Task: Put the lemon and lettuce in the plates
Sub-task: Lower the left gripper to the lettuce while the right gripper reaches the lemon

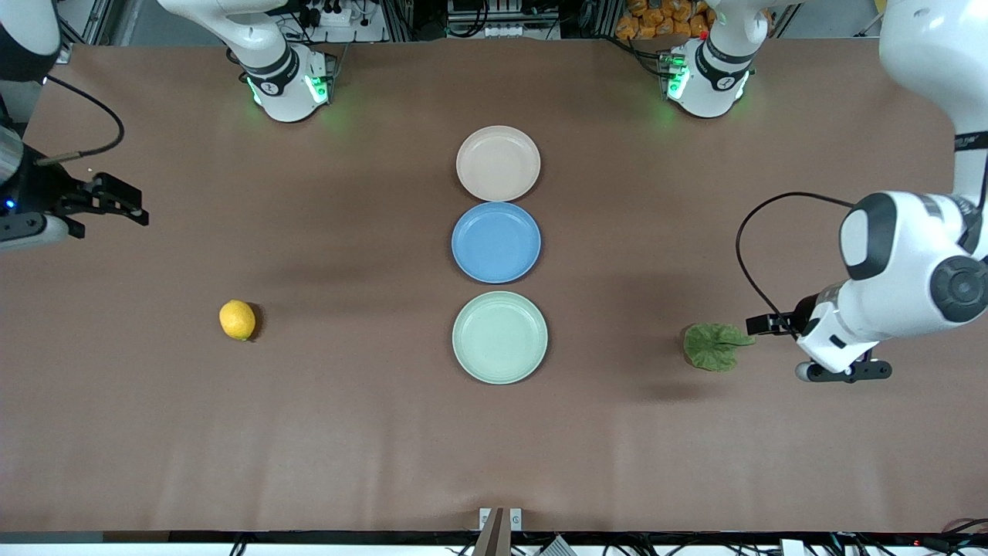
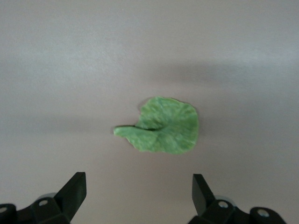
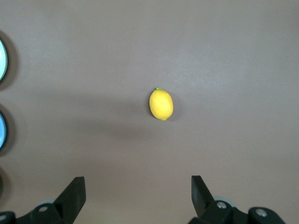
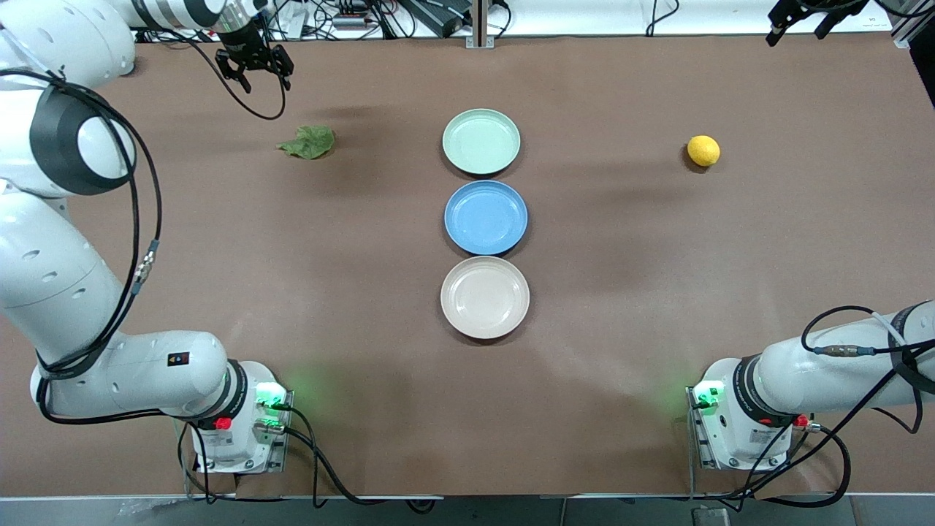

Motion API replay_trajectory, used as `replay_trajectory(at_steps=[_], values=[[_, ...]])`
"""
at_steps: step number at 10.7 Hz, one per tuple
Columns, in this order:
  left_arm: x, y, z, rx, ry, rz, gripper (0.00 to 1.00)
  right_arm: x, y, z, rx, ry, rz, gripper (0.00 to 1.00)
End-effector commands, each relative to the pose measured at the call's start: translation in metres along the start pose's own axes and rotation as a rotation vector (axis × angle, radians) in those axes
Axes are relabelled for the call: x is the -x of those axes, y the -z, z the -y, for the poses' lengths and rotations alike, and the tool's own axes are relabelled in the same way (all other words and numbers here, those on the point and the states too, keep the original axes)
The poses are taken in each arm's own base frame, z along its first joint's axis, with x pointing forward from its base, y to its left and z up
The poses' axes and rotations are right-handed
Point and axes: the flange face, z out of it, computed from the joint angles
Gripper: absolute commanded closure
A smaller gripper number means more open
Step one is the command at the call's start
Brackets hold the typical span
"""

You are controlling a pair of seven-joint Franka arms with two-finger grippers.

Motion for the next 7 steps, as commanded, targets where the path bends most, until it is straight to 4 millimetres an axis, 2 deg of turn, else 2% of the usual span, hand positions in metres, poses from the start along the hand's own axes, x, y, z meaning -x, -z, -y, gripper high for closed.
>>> replay_trajectory(at_steps=[1,3,4,7], values=[[-0.013,-0.034,-0.001,-0.026,-0.026,-0.012,0.0,0.0,-0.056,0.007,-0.016,0.013,0.026,0.0],[-0.014,-0.058,-0.007,-0.023,-0.025,0.017,0.0,-0.009,-0.108,0.007,-0.022,0.013,0.094,0.0],[-0.015,-0.071,-0.008,-0.018,-0.023,0.026,0.0,-0.016,-0.126,0.006,-0.02,0.011,0.112,0.0],[-0.009,-0.12,-0.013,0.008,-0.015,0.02,0.0,-0.031,-0.164,0.019,-0.019,0.032,0.145,0.0]])
